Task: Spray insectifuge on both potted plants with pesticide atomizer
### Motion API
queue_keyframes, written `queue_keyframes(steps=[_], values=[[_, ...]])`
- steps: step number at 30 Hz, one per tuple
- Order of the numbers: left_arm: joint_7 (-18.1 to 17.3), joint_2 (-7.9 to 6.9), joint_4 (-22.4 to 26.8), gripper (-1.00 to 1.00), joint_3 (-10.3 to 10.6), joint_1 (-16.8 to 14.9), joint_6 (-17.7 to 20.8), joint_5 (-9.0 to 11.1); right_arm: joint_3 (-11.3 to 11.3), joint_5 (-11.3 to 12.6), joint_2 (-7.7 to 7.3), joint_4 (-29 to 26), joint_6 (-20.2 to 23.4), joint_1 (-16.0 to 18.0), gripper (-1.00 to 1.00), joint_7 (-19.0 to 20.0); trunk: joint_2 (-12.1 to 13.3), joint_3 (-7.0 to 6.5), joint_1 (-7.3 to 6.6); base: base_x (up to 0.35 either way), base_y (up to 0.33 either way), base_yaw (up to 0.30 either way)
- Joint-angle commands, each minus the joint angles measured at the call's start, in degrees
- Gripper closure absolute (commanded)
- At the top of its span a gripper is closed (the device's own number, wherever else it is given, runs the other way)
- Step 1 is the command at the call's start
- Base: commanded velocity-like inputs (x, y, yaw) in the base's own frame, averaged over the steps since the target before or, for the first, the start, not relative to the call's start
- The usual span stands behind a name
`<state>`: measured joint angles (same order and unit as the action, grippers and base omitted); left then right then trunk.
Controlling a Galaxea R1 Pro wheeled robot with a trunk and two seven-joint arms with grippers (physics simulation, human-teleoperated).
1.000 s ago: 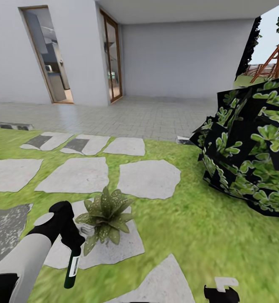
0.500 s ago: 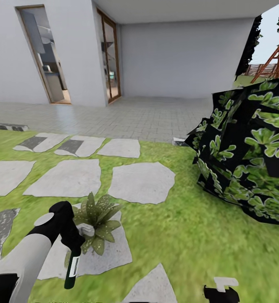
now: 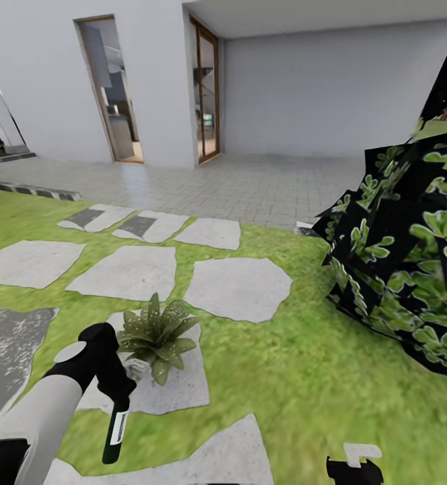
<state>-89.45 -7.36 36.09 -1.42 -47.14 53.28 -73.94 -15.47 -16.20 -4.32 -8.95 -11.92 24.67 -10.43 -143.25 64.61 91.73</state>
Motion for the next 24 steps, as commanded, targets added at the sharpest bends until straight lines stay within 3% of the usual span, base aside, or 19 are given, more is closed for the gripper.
queue_keyframes(steps=[1,10,16,19,22,24], values=[[-0.55,0.06,0.03,1.00,-0.16,0.03,0.60,-0.59,-0.44,-0.60,0.01,0.08,-0.21,0.03,-1.00,-0.07,-0.02,0.05,-0.01,0.079,-0.262,0.168],[-0.55,0.10,0.57,1.00,-0.08,-0.90,0.71,-0.60,-0.44,-0.59,0.01,0.07,-0.21,0.03,-1.00,-0.09,-0.02,0.05,-0.01,0.030,-0.108,0.075],[-0.55,-0.74,0.68,1.00,0.08,-7.41,0.42,-0.53,-0.44,-0.59,-0.05,0.01,-0.21,0.03,-1.00,-0.11,-0.02,0.05,-0.01,0.000,-0.002,0.262],[-0.55,-0.56,0.60,1.00,0.07,-9.14,0.30,-3.52,-0.44,-0.59,-0.07,-0.01,-0.21,0.03,-1.00,-0.11,-0.02,0.05,-0.01,0.000,0.000,0.277],[-0.55,0.02,0.57,1.00,0.01,-10.64,0.30,-8.70,-0.44,-0.59,-0.20,-0.01,-0.21,0.03,-1.00,-0.11,-0.02,0.05,-0.01,0.000,0.000,0.169],[-0.55,-0.21,0.59,1.00,0.02,-11.00,0.26,-9.72,-0.44,-0.59,-0.24,0.04,-0.21,0.03,-1.00,-0.10,-0.02,0.05,-0.01,0.000,0.000,0.029]])
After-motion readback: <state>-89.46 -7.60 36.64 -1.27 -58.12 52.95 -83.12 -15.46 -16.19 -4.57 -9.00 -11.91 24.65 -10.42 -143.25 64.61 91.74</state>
